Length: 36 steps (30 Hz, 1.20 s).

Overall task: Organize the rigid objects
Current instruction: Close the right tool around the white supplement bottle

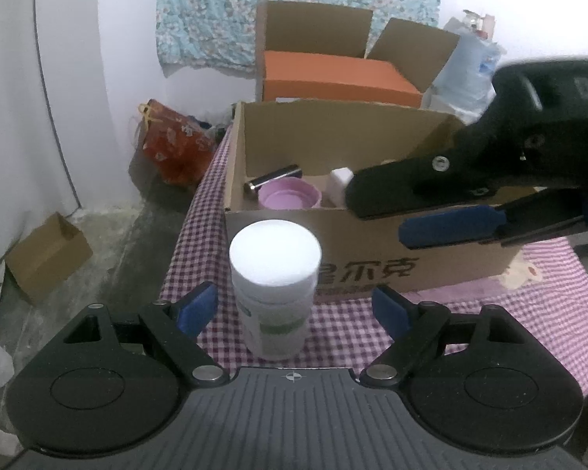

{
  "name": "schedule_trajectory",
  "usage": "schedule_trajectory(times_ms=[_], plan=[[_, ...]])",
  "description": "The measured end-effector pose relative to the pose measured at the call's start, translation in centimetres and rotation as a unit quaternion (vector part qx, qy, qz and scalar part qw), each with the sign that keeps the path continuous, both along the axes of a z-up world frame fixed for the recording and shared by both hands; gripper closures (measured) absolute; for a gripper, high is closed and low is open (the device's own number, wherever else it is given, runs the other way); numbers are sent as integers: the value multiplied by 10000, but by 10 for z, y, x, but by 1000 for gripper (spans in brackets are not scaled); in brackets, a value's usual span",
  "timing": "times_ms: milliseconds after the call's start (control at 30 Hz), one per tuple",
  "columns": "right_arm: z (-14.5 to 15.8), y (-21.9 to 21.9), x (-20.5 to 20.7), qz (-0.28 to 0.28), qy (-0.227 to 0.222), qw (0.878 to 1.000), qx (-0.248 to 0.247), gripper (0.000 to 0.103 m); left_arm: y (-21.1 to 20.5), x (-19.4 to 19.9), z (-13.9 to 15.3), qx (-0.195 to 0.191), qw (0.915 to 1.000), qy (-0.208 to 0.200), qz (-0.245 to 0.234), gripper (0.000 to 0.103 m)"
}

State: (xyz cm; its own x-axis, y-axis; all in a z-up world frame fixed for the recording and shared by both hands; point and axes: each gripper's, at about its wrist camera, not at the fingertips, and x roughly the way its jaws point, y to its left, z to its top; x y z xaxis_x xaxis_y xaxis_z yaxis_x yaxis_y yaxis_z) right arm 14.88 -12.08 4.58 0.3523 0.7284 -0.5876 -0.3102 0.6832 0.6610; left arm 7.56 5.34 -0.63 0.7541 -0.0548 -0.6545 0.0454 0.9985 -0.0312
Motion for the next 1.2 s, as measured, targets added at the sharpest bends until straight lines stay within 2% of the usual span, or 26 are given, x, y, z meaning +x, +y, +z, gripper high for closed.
schedule_trajectory(times_ms=[233,367,600,767,967,1200], plan=[[-13,28,13,233,98,9995,-214,41,3,7,-5,-51,9999,-107,80,36],[-24,35,20,250,192,9991,-283,41,4,10,-5,-72,9998,-96,162,50],[-37,34,24,207,353,9989,-208,43,3,8,-2,-93,9997,-82,204,50],[-34,31,16,193,366,9990,-179,45,1,1,6,-130,9997,-129,176,51],[-12,27,3,286,151,9995,-61,46,-4,-14,24,-12,9992,-346,197,51],[35,18,-7,342,-318,9988,120,46,-14,-24,65,38,9971,-735,199,51]])
